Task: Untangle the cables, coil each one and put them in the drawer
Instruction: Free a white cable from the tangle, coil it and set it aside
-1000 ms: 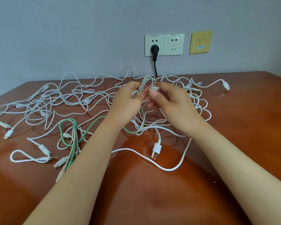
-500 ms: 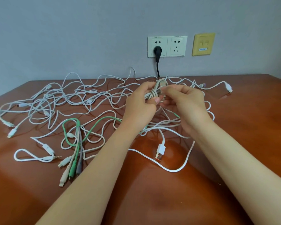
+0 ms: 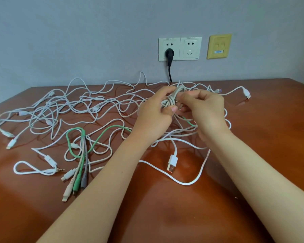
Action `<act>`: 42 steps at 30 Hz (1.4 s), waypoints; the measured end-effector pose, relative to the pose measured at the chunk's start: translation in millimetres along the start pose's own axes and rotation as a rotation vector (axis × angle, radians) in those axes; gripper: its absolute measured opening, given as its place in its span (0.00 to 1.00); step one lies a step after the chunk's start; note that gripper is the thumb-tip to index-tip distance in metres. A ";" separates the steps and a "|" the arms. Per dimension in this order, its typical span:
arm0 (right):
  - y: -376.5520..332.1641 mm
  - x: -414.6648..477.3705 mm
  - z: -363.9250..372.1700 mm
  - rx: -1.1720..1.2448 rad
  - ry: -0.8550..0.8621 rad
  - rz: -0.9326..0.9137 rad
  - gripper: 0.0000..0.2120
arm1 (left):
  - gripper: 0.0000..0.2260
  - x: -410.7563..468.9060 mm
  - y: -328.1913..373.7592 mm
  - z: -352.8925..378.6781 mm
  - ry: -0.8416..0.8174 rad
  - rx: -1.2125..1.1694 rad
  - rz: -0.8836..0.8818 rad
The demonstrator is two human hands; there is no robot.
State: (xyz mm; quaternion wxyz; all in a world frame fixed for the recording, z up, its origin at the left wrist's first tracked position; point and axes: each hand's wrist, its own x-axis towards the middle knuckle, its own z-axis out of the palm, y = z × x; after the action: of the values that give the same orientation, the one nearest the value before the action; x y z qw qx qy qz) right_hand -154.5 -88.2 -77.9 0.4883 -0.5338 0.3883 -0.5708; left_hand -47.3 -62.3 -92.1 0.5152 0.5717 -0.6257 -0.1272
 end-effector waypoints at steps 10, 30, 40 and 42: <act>-3.6 -4.4 2.1 0.093 -0.157 -0.019 0.08 | 0.18 -0.3 0.1 -5.6 0.014 -0.148 -0.003; -2.6 -3.2 -3.2 0.005 -0.171 0.021 0.18 | 0.16 -2.6 6.9 2.5 -0.120 -0.412 -0.066; -2.7 -6.1 1.3 0.132 -0.327 0.057 0.11 | 0.14 -1.5 12.4 -4.4 -0.050 -0.597 -0.164; -2.7 -3.9 -0.1 0.167 -0.256 0.079 0.10 | 0.15 -0.7 12.2 -3.7 -0.067 -0.590 -0.150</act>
State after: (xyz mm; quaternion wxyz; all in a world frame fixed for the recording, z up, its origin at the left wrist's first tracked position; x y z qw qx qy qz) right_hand -155.1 -83.8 -76.2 0.5985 -0.5442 0.2945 -0.5088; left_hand -51.7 -56.3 -81.8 0.6274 0.4374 -0.5344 -0.3599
